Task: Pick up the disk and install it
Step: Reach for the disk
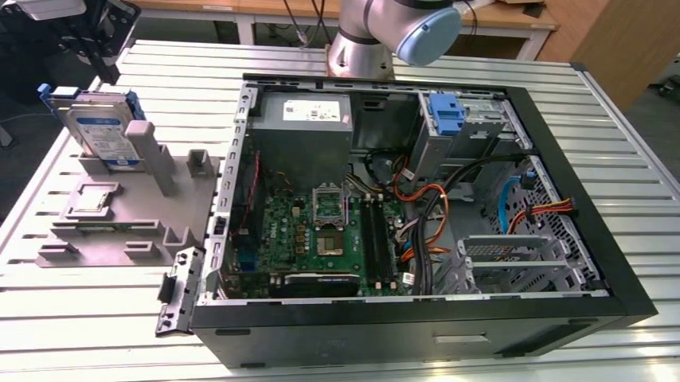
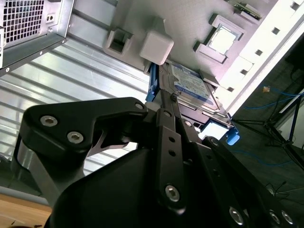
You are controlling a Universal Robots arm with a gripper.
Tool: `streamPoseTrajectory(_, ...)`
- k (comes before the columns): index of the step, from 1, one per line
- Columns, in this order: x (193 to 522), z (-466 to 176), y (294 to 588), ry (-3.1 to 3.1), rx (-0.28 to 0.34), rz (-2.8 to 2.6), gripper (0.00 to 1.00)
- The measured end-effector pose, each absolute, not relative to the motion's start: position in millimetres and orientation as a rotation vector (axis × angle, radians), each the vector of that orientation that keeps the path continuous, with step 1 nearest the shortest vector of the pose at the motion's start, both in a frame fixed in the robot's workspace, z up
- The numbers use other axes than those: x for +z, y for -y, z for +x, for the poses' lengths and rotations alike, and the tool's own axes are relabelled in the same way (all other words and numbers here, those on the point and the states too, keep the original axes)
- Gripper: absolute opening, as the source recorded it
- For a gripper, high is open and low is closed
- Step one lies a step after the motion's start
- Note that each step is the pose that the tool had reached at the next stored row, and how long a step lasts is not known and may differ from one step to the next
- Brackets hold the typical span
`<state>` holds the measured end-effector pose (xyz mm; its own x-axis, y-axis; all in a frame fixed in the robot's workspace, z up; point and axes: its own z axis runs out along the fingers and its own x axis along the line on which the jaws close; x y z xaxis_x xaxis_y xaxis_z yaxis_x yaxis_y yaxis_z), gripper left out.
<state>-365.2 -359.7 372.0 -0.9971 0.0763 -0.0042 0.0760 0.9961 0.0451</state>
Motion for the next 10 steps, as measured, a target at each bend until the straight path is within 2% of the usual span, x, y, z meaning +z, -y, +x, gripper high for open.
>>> streamPoseTrajectory(10,371.5,-380.3,359.0,-3.133,0.070,0.120,0.10)
